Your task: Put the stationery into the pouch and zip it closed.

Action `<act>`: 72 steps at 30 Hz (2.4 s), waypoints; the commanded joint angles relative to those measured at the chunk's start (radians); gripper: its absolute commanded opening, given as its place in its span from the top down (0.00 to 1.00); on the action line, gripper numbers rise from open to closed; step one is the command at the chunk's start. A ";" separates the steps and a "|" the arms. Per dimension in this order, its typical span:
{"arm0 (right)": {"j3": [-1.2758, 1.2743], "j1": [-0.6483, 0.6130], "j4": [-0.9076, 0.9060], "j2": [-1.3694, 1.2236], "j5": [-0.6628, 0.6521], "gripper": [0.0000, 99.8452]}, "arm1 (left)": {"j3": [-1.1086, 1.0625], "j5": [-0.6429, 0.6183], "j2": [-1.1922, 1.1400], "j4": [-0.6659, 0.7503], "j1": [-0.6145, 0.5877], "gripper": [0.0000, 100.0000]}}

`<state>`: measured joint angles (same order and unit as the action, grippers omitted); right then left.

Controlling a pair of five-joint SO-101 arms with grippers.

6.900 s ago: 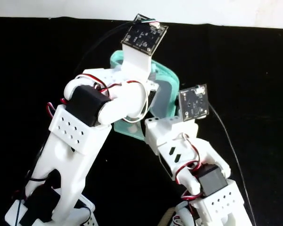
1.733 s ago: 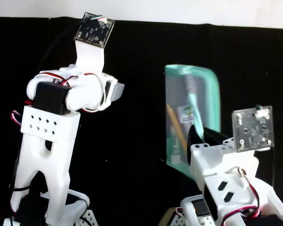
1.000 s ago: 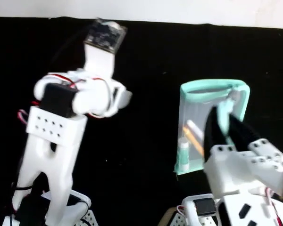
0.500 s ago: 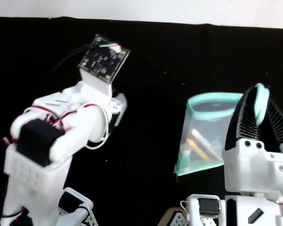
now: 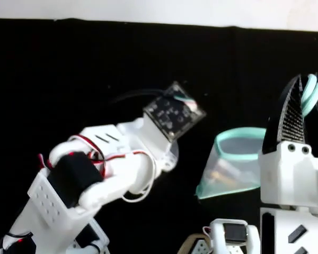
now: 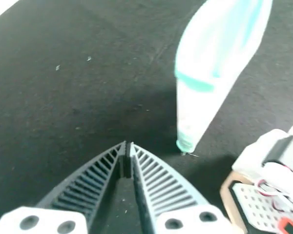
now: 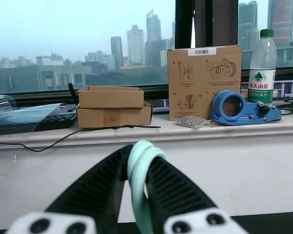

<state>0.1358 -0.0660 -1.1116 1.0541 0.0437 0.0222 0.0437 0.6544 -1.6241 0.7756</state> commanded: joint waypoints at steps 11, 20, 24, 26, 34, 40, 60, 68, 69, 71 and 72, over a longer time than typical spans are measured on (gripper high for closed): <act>0.030 0.010 0.074 -0.070 -0.044 0.99 | 0.008 0.002 0.015 0.063 0.209 0.99; 0.030 0.079 0.070 -0.071 -0.038 0.99 | 0.001 -0.138 -0.085 0.258 0.211 0.99; 0.030 0.114 0.070 -0.070 -0.038 0.99 | 0.002 -0.276 -0.156 0.285 0.211 0.99; 0.028 0.125 0.070 -0.070 -0.038 0.99 | 0.002 -0.278 -0.162 0.284 0.213 0.99; 0.022 0.127 0.070 -0.070 -0.040 0.99 | 0.081 -0.281 -0.131 0.117 0.381 0.99; 0.024 0.153 0.068 -0.070 -0.038 0.99 | 0.156 -0.281 -0.179 0.107 0.394 0.99; 0.031 0.148 0.036 -0.067 -0.038 0.99 | -0.136 -0.390 -0.274 0.555 -0.024 0.99; 0.168 0.147 0.031 -0.084 -0.037 0.99 | -0.145 -0.393 -0.275 0.563 -0.016 0.99; 0.173 0.147 0.031 -0.090 -0.037 0.99 | -0.145 -0.393 -0.275 0.562 -0.010 0.99; 0.176 0.147 0.031 -0.097 -0.037 0.99 | -0.145 -0.393 -0.275 0.562 -0.007 0.99; 0.176 0.147 0.031 -0.097 -0.037 0.99 | -0.145 -0.393 -0.275 0.562 -0.012 0.99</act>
<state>0.2831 0.0767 -1.0764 0.9866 0.0146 -0.1281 -0.3460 0.3767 -1.0825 0.7465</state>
